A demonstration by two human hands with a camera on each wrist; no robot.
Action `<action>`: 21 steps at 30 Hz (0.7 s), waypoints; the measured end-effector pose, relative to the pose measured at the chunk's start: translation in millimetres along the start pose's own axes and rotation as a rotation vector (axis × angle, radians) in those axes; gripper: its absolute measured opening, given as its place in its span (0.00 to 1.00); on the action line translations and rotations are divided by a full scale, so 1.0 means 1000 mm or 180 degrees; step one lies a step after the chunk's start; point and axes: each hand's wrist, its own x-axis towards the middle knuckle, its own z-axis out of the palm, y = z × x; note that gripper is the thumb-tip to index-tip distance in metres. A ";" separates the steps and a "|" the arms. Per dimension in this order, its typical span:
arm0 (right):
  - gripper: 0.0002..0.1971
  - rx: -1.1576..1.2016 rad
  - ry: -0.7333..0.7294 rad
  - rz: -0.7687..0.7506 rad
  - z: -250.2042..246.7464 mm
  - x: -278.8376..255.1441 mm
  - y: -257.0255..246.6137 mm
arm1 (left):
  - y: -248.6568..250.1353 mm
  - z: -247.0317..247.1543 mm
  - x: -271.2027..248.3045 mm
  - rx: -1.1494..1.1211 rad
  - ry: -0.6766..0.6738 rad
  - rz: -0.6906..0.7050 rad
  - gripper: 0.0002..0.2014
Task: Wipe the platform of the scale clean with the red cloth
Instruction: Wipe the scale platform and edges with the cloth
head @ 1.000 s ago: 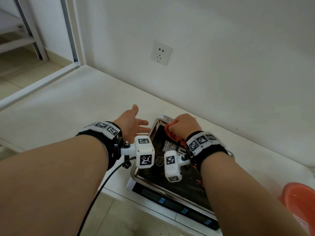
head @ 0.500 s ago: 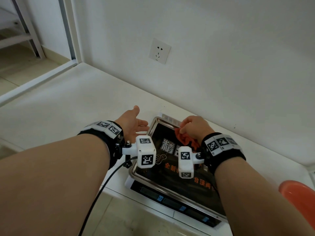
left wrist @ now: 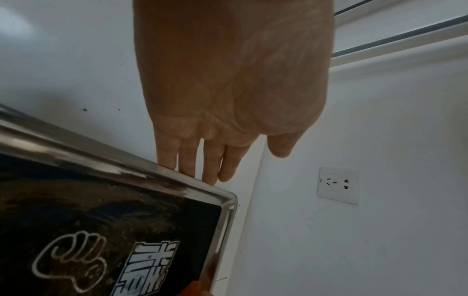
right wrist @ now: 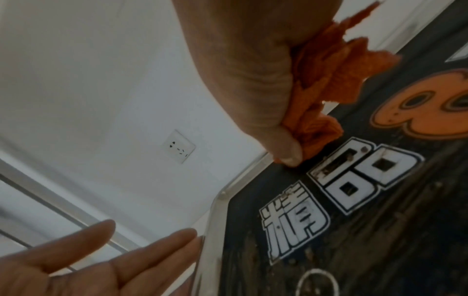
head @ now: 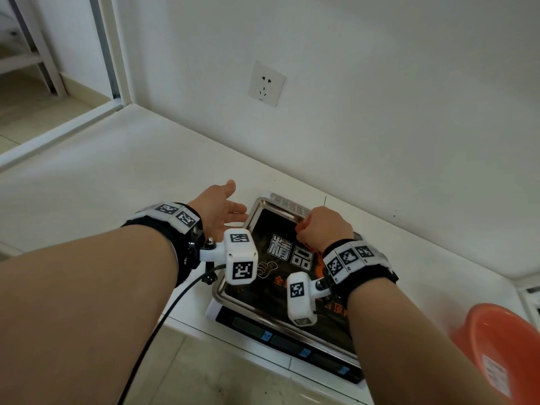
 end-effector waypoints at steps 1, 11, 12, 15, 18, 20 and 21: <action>0.11 -0.0101 0.0080 -0.0029 0.001 0.000 -0.002 | 0.000 0.000 -0.001 -0.0003 0.0001 0.0007 0.37; 0.06 0.0205 -0.0623 -0.0565 -0.005 -0.007 -0.047 | 0.004 -0.003 0.001 -0.0125 -0.0088 -0.0005 0.39; 0.04 0.0355 -0.0657 -0.0473 -0.010 -0.007 -0.042 | 0.004 -0.004 0.002 -0.0152 -0.0106 -0.0004 0.39; 0.07 0.0509 -0.0239 -0.0257 -0.015 0.003 -0.033 | 0.002 -0.006 0.001 -0.0214 -0.0110 0.0013 0.38; 0.10 0.0540 -0.0150 -0.0267 -0.008 0.001 -0.041 | 0.000 -0.007 0.002 -0.0177 -0.0140 0.0015 0.39; 0.11 0.0544 -0.0076 -0.0458 -0.002 -0.001 -0.051 | 0.000 -0.008 0.004 -0.0145 -0.0158 0.0014 0.40; 0.11 0.0537 -0.0072 -0.0565 0.001 -0.004 -0.056 | 0.000 -0.009 0.004 -0.0132 -0.0162 0.0012 0.40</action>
